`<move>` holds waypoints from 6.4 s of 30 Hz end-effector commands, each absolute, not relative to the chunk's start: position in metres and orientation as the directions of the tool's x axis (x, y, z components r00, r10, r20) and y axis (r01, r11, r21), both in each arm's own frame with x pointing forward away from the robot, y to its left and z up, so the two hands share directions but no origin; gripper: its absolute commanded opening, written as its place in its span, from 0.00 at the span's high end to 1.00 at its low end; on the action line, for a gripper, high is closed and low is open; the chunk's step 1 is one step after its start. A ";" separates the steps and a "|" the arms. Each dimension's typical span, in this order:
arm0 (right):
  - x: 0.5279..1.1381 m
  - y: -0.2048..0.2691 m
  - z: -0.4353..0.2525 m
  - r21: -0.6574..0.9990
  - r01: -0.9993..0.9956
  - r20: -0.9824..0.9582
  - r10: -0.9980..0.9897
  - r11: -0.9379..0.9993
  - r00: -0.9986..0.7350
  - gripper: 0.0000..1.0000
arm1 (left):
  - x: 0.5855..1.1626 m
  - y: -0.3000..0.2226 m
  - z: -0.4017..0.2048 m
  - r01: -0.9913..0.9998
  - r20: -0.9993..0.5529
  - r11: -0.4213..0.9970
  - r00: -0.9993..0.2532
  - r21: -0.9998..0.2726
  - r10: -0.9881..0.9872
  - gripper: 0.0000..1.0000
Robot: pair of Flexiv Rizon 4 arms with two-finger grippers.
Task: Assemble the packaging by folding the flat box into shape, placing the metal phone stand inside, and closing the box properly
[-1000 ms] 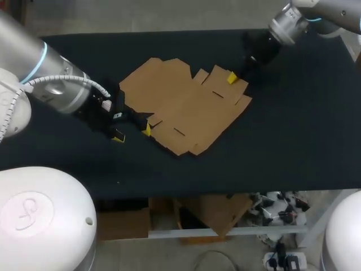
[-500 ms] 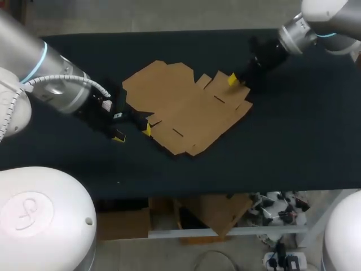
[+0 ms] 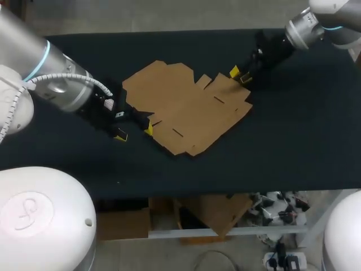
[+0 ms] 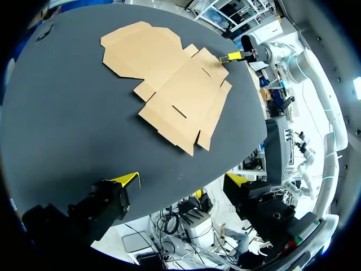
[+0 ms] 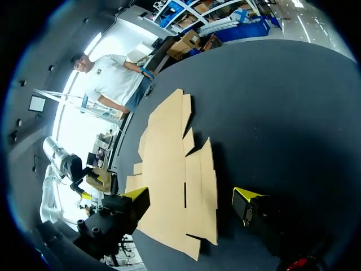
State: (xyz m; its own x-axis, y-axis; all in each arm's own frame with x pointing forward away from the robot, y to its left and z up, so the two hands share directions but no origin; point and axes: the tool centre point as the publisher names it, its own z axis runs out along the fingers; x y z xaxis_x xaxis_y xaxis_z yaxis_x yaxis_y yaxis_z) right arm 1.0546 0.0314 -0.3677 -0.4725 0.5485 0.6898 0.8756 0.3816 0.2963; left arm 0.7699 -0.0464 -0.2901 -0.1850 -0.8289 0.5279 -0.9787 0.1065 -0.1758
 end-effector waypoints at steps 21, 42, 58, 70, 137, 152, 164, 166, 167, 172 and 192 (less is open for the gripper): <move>1.067 0.036 -0.379 0.032 0.798 0.696 0.560 0.601 -0.449 0.00 | 0.766 -0.046 -0.292 -0.981 0.527 0.094 -0.171 -0.171 -0.832 0.00; 1.061 0.046 -0.394 0.011 0.781 0.715 0.542 0.624 -0.442 0.00 | 0.767 -0.047 -0.294 -0.982 0.529 0.093 -0.167 -0.164 -0.832 0.00; 1.056 0.055 -0.398 -0.009 0.769 0.711 0.545 0.639 -0.444 1.00 | 0.763 -0.047 -0.294 -0.981 0.529 0.094 -0.171 -0.169 -0.831 0.00; 1.049 0.051 -0.395 0.036 0.806 0.703 0.558 0.591 -0.440 1.00 | 0.759 -0.045 -0.293 -0.980 0.529 0.094 -0.174 -0.176 -0.831 0.00; 0.987 0.026 -0.383 0.158 0.969 0.824 0.516 0.188 -0.235 1.00 | 0.756 -0.041 -0.299 -0.969 0.550 0.159 -0.238 -0.189 -0.800 0.00; 0.965 0.027 -0.386 0.094 0.983 0.836 0.524 0.159 -0.165 0.00 | 0.754 -0.040 -0.301 -0.965 0.555 0.177 -0.255 -0.192 -0.792 0.00; 0.972 0.013 -0.373 0.004 0.958 0.802 0.571 0.286 -0.174 0.00 | 0.756 -0.043 -0.301 -0.964 0.556 0.182 -0.259 -0.191 -0.790 0.00; 0.974 0.011 -0.372 -0.001 0.954 0.800 0.572 0.299 -0.178 0.00 | 0.756 -0.044 -0.301 -0.964 0.555 0.183 -0.260 -0.191 -0.790 0.00; 0.975 0.011 -0.371 -0.005 0.952 0.796 0.578 0.306 -0.181 0.00 | 0.756 -0.044 -0.301 -0.964 0.554 0.183 -0.260 -0.192 -0.790 0.00; 0.980 0.011 -0.372 -0.019 0.936 0.794 0.574 0.353 -0.200 0.00 | 0.757 -0.046 -0.300 -0.964 0.552 0.183 -0.260 -0.192 -0.792 0.00; 0.981 0.011 -0.373 -0.050 0.928 0.784 0.590 0.370 -0.193 0.00 | 0.754 -0.029 -0.302 -0.963 0.571 0.160 -0.259 -0.218 -0.779 0.00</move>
